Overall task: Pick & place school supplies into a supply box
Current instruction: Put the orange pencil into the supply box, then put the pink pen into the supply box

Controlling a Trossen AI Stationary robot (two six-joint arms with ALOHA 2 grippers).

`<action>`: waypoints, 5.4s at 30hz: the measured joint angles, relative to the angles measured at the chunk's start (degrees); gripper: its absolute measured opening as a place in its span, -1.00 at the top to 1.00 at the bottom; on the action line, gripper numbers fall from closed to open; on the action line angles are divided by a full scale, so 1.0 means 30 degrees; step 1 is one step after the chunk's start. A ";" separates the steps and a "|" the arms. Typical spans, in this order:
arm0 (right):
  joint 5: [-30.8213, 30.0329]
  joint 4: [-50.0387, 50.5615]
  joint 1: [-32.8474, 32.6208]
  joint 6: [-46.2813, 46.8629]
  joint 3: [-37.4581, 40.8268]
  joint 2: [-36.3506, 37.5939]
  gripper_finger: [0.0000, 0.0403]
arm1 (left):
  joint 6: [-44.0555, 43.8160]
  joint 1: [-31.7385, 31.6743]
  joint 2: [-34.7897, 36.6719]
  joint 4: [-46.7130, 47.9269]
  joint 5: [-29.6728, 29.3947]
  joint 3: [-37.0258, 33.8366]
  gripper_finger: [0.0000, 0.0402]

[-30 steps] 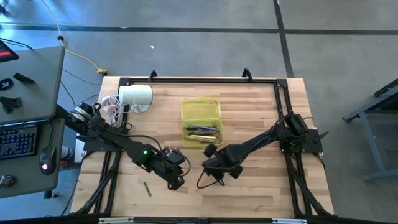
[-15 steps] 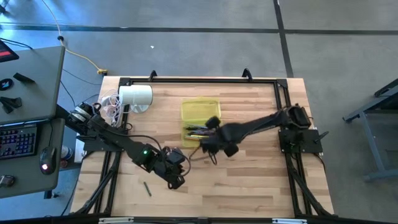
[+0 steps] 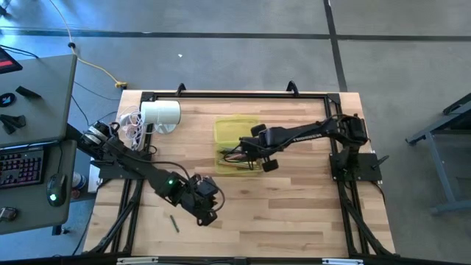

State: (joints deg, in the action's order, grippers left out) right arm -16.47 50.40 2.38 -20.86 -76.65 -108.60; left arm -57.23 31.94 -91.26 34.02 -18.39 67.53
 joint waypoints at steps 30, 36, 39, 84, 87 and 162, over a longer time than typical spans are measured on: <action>0.5675 -0.6045 -0.4671 0.0875 -0.1941 0.0015 0.71 | -0.0797 0.0092 0.0000 -0.0007 0.0602 0.0000 0.37; 0.5837 -0.8331 -0.5865 0.0801 -0.1046 0.0015 0.73 | -0.3678 0.1025 0.0000 0.0151 0.1029 0.0000 0.37; 0.5845 -0.9780 -0.6217 0.0801 -0.0356 0.0015 0.74 | -0.5632 0.1627 0.0000 0.0271 0.0507 0.0000 0.37; 0.5093 -1.9332 -0.7086 0.4459 0.4616 0.0015 0.85 | -2.1082 0.1844 -0.0052 0.0974 0.0707 -0.4284 0.37; 0.5732 -1.9461 -0.7100 0.4368 0.4609 0.0015 0.85 | -2.1006 0.1523 -0.0219 0.1174 0.1195 -0.4306 0.37; 0.5320 -2.3396 -0.6245 0.2785 0.4596 -0.0420 0.18 | -0.3406 -0.1452 0.1075 0.9395 -0.0575 0.3066 0.48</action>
State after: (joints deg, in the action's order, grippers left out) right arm -0.52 -19.79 -16.35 -12.51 -62.87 -109.86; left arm -67.45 27.59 -88.04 62.21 -20.12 76.72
